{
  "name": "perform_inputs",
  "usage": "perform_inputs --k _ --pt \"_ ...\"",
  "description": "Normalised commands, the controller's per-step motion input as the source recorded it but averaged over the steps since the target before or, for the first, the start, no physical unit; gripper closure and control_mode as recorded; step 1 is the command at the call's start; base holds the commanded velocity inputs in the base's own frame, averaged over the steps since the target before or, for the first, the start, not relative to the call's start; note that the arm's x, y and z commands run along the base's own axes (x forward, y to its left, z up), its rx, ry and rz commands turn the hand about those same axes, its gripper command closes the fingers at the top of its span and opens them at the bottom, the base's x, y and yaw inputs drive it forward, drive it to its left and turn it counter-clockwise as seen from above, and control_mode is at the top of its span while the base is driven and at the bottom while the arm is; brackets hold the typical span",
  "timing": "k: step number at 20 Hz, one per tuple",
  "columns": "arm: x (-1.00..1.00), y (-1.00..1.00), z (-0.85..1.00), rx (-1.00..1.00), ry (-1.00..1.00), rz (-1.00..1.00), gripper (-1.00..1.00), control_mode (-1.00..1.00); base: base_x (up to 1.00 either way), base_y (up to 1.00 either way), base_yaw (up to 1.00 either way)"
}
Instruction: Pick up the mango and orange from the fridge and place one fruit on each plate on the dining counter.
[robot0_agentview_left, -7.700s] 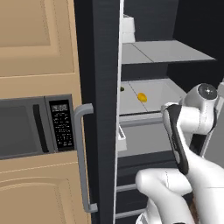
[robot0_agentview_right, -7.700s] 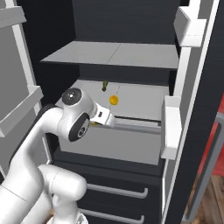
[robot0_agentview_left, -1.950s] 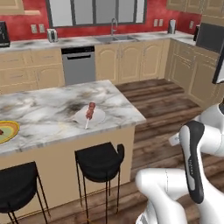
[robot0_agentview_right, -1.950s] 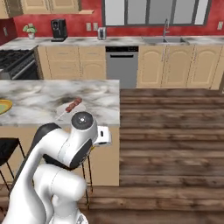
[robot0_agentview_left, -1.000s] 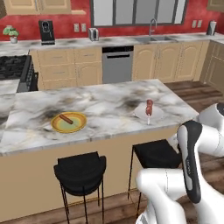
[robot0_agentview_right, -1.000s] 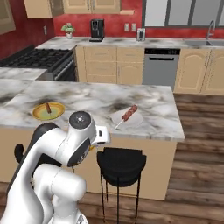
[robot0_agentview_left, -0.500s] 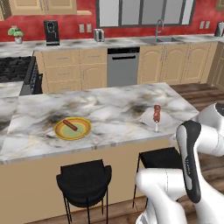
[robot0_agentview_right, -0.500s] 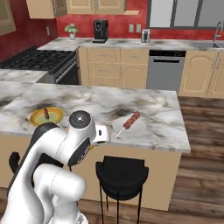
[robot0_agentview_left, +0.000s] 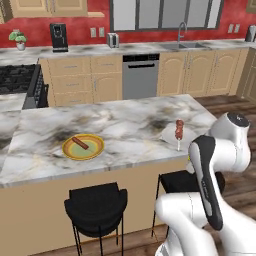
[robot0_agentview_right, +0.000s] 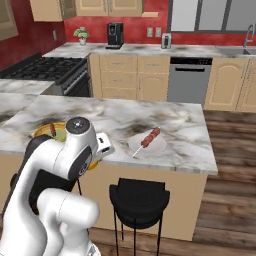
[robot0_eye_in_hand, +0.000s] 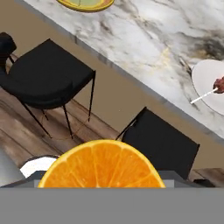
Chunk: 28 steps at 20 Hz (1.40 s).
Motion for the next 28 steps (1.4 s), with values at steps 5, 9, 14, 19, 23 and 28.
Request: perform_inputs --k 5,9,14,19,23,28 --pt "0.53 0.30 0.23 -0.07 0.08 0.27 1.00 -1.00 0.00 0.00 0.00" --pt "0.15 0.92 0.21 -0.12 0.00 0.07 1.00 -1.00 0.00 0.00 0.00" --pt "0.04 0.83 0.09 -0.04 -0.03 0.05 1.00 -1.00 0.00 0.00 0.00" --pt "0.54 0.96 -0.14 -0.08 0.06 0.01 1.00 -1.00 0.00 0.00 0.00" --pt "0.82 1.00 -0.05 -0.19 0.28 0.00 1.00 -1.00 0.00 0.00 0.00" --pt "0.92 0.62 0.00 -0.05 0.24 0.00 1.00 -1.00 0.00 0.00 0.00"
